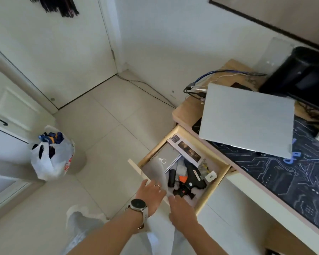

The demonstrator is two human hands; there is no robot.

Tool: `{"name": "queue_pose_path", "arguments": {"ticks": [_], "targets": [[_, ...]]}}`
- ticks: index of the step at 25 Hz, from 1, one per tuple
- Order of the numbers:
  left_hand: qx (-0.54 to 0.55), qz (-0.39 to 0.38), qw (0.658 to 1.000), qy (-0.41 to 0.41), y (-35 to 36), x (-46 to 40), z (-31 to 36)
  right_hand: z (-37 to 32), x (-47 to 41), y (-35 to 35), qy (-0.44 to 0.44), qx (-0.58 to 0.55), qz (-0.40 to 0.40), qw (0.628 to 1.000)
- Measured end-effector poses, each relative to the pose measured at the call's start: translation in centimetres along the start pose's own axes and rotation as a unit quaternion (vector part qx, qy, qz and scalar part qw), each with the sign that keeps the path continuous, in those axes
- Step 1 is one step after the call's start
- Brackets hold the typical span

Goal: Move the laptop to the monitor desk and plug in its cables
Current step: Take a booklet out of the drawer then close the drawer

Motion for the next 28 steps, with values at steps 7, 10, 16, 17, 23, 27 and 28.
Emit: {"name": "queue_pose_path", "arguments": {"ticks": [7,10,16,17,23,27,28], "targets": [[0.010,-0.054,0.998,0.025,2.0,0.7,-1.1,-2.3,1.2,0.0,0.082,-0.038,-0.014,0.996],[0.038,-0.076,0.996,0.014,3.2,0.9,-1.6,-3.8,1.5,1.0,0.102,-0.005,-0.051,0.993],[0.073,-0.105,0.992,0.018,4.7,1.1,-2.8,-5.4,1.2,2.2,0.132,0.033,-0.106,0.985],[0.072,-0.104,0.992,0.021,4.8,1.0,-2.8,-5.4,1.2,2.4,0.129,0.037,-0.111,0.985],[0.057,-0.097,0.993,0.031,4.3,-0.2,-3.1,-5.3,0.6,2.0,0.120,0.068,-0.101,0.985],[0.059,-0.092,0.993,0.037,2.9,-1.6,-2.1,-3.8,-0.4,1.7,0.139,0.042,-0.095,0.985],[0.052,-0.087,0.994,0.039,2.4,-2.0,-1.8,-3.3,-0.7,1.6,0.139,0.040,-0.097,0.985]]}}
Point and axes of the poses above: each hand's wrist, its own x-axis away from the middle knuckle, its own y-axis out of the palm, z = x × y, the point moved 6 cm from there along -x, towards the middle knuckle, and after that the axes turned 15 degrees about x, right-handed, at the moved point
